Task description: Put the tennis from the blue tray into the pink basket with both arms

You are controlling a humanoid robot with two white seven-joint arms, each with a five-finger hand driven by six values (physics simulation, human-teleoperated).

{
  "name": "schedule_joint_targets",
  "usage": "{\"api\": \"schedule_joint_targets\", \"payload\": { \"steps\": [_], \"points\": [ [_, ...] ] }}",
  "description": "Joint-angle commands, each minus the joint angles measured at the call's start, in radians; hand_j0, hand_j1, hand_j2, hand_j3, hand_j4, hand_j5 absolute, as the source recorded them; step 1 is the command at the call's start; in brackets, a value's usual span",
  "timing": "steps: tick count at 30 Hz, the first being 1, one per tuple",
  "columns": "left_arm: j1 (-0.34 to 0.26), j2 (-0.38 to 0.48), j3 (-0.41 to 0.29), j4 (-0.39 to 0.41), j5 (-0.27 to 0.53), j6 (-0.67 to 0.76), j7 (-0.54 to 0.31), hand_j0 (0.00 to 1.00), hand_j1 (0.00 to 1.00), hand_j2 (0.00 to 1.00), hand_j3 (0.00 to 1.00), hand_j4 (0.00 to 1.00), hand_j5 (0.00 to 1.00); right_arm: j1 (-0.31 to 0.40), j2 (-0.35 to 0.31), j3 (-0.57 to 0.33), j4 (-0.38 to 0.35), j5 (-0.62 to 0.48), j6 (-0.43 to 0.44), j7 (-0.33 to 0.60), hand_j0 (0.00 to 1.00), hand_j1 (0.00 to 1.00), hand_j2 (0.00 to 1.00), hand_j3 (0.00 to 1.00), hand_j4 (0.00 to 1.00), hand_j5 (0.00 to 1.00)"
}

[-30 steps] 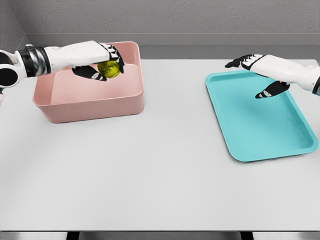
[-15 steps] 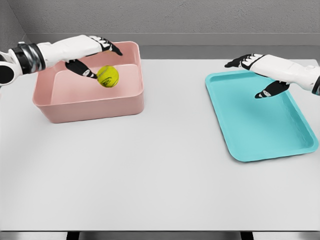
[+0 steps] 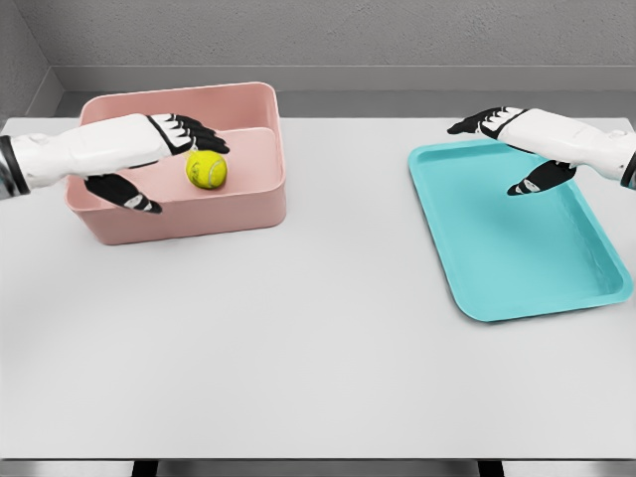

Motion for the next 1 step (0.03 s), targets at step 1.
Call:
{"api": "schedule_joint_targets", "payload": {
  "steps": [1],
  "points": [
    [0.000, 0.040, 0.017, -0.040, 0.019, 0.001, 0.001, 1.00, 1.00, 1.00, 1.00, 1.00, 1.00, 0.000, -0.002, -0.001, -0.002, -0.007, 0.001, -0.001, 1.00, 1.00, 1.00, 1.00, 1.00, 1.00]
  ]
}}
